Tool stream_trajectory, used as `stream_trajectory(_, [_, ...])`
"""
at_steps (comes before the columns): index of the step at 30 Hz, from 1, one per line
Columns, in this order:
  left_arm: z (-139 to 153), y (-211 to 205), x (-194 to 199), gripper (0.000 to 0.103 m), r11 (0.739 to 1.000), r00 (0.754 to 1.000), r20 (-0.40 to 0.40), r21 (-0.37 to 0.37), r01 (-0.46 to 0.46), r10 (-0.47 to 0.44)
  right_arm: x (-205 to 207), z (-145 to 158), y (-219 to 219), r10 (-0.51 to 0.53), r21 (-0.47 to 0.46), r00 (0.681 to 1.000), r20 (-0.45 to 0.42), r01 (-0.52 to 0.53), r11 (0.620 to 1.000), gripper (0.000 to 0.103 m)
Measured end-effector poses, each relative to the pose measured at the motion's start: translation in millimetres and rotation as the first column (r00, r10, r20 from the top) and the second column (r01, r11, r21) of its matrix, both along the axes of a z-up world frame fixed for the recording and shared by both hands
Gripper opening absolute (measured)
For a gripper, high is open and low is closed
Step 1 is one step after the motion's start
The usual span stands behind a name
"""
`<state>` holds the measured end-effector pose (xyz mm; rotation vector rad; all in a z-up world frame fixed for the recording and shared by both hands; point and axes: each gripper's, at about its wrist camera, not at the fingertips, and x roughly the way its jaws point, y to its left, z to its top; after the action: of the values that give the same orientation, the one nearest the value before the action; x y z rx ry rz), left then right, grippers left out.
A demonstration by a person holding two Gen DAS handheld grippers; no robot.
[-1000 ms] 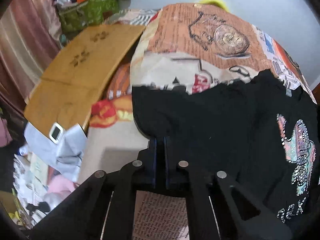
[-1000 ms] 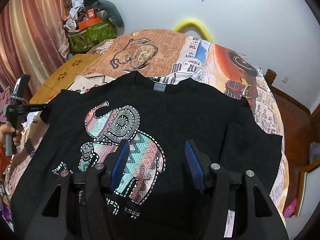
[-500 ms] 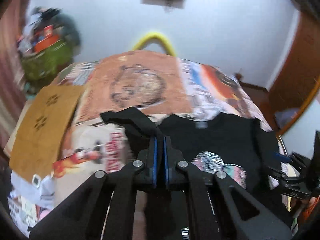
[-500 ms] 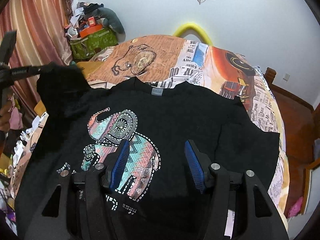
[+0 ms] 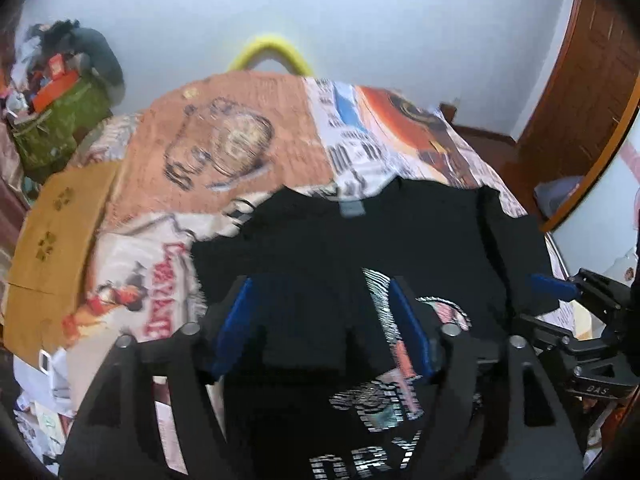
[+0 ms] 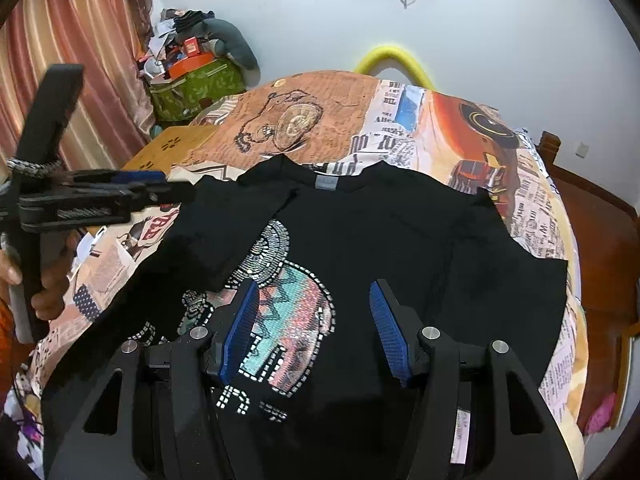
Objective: Fold small clothes
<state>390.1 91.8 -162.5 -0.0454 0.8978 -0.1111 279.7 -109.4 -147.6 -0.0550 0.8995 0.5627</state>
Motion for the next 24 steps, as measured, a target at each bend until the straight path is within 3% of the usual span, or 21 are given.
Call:
stream_trajectory(3, [2, 23, -4, 0.081, 0.998, 0.998, 0.036, 0.043, -0.047, 0.045, 5, -3, 11, 0.008, 0.015, 1.000, -0.014, -0.008, 1.000, 0.053])
stream_trajectory(6, [-13, 50, -3, 0.081, 0.993, 0.995, 0.005, 0.071, -0.099, 0.098, 14, -7, 31, 0.032, 0.018, 0.999, -0.024, -0.031, 0.999, 0.054])
stream_trajectory(11, [-58, 87, 7, 0.081, 0.985, 0.981, -0.093, 0.048, -0.164, 0.168, 37, -20, 63, 0.050, 0.018, 0.997, -0.053, -0.049, 0.999, 0.053])
stream_trajectory(20, [-124, 91, 24, 0.082, 0.993, 0.972, -0.200, 0.010, -0.122, 0.121, 103, -61, 105, 0.013, -0.028, 0.991, -0.133, -0.016, 0.999, 0.053])
stream_trajectory(24, [-132, 89, 22, 0.094, 0.991, 0.980, -0.153, 0.022, -0.129, 0.131, 125, -78, 116, -0.010, -0.040, 0.985, -0.170, 0.003, 0.999, 0.053])
